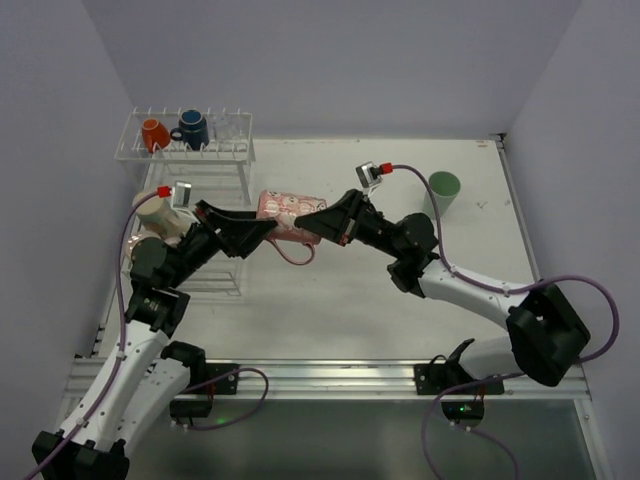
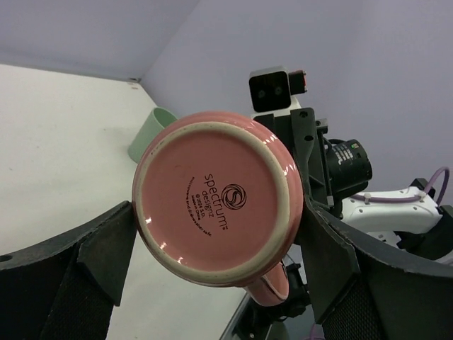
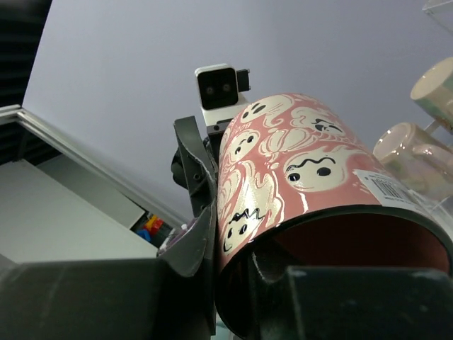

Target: Unload the cups from the dish rack

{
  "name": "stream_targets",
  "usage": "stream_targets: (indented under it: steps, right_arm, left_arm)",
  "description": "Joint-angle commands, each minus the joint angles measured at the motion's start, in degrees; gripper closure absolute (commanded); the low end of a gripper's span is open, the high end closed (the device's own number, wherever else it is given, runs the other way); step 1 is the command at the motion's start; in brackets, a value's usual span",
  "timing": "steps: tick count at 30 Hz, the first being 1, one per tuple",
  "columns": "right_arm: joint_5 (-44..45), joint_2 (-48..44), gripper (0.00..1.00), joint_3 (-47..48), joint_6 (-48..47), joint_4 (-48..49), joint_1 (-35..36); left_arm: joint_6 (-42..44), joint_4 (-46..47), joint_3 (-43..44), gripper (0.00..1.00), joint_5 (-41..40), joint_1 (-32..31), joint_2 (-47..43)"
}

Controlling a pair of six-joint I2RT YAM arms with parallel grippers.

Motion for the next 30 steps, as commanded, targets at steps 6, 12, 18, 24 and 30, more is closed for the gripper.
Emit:
stream_targets:
  steps: [6, 12, 18, 24, 30]
  right_arm:
    - [10.93, -11.26, 1.00, 0.95, -14.55, -17.19, 0.20]
    - [12.95, -15.66, 1.00, 2.52, -22.11, -27.28, 0.11]
    - [12.34, -14.18, 1.00, 15.65, -37.64, -48.25, -1.30]
    - [31.27, -2.15, 1.00, 38.17, -61.90, -91.06, -2.79]
    - [38.44, 10.16, 1.00, 48.83, -72.99, -102.96, -8.06]
  left_arm:
    - [8.98, -1.57, 2.08, 0.11, -0.86, -1.17, -1.70]
    - [14.16, -6.66, 5.15, 0.00, -1.12, -1.17, -1.96]
    - [22.32, -14.47, 8.23, 0.00, -3.14, -1.17, -2.23]
    - [35.78, -34.52, 12.46, 0.00, -15.62, -1.17, -2.23]
    - [39.57, -34.00, 5.08, 0.00, -9.82, -1.17, -4.42]
